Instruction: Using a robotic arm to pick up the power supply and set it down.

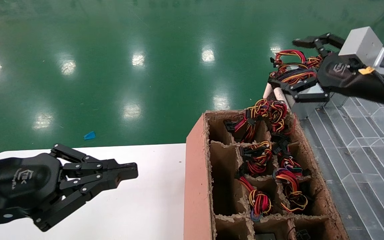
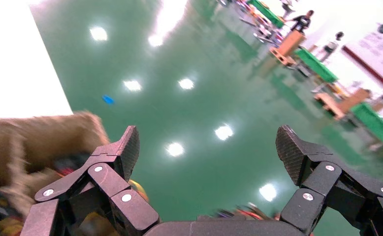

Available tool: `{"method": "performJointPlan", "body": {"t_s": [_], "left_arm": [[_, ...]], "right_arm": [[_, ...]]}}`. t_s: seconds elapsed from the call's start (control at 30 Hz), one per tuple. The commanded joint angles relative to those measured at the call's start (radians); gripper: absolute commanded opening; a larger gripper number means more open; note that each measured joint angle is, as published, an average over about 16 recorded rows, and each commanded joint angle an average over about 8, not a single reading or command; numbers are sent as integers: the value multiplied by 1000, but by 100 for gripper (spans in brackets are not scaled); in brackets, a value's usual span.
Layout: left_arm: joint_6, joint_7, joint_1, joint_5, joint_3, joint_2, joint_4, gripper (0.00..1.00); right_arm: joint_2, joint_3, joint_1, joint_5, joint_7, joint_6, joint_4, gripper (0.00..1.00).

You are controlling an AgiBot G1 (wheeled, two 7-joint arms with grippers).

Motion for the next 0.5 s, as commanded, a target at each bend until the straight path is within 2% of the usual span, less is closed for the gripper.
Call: {"method": "performJointPlan", "body": {"t_s": [0.03, 0.5], "left_arm": [[0, 0, 0, 0, 0, 0, 0, 100], [0, 0, 0, 0, 0, 0, 0, 100]], "right_arm": [[8, 12, -32, 21, 36, -13, 41, 100], [66, 93, -261, 168, 296, -107, 336, 100]]}}
